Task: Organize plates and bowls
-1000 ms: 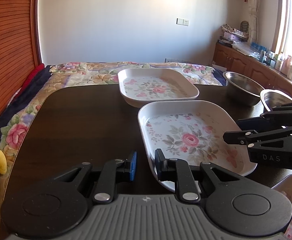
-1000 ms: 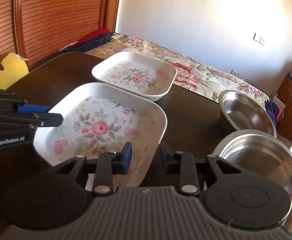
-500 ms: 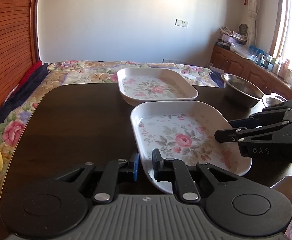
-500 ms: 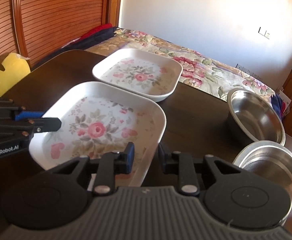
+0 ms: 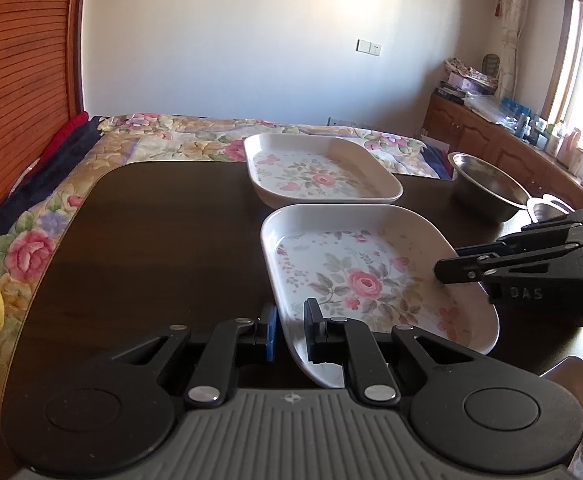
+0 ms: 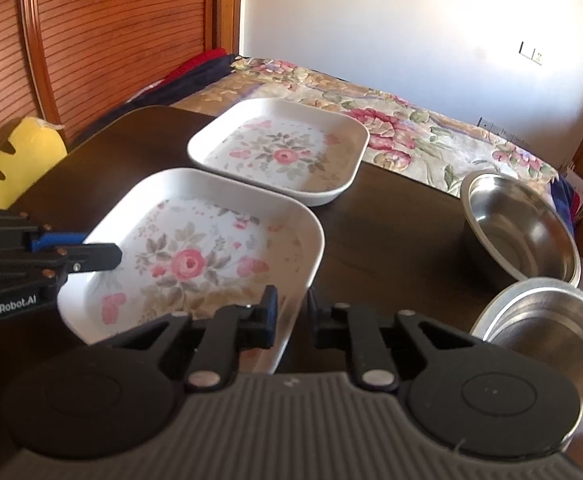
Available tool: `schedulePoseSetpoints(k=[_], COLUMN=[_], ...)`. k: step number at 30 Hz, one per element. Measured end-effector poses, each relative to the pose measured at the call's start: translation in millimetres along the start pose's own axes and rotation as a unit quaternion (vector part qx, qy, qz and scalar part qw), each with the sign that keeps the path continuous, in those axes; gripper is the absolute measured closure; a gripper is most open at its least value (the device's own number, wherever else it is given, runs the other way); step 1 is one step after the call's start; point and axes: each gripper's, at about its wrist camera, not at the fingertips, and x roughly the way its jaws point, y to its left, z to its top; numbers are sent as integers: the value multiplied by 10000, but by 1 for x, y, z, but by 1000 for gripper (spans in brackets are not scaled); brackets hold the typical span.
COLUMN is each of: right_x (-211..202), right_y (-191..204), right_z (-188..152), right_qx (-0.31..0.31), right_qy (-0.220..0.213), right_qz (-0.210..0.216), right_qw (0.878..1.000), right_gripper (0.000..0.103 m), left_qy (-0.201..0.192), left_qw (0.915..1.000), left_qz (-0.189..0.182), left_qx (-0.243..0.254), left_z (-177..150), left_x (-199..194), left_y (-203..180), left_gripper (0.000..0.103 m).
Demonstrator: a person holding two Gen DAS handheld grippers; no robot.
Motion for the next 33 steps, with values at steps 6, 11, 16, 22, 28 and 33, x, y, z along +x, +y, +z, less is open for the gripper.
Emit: schedulePoseSetpoints(k=[6,11,16,22,28,33], right_x=[-7,-15,-30,-52,-77,-96], right_y=[4,2,0,-2,-7,-12], right_z=[-1,-1,-4,-13,-27,-46], right_qx=[17,69,97,110,144,223], right_qy=[-100,-214,-343,-492,-615,-699], right_qz=[102,168,217,204,171,141], right_qw=[9999,9996,9991,9985,9979,9972], right_gripper=[89,89,89,89,89,89], left_qy=[13,-71,-172,-332,-449,-464], left_qw=[9999,9999,9997,9994,9989,9986], left_qz=[-6,-21,-46,-87,-166,-264], left_qx=[-114,-144,-138,-75,-4,46], left_z=[-1,0,-1,-4,-13,-24], left_x=[-6,-15,-30,-53,-75,-89], left_y=[3,2,-2,-14,-32,-46], left_gripper=[88,88,88,88,88,88])
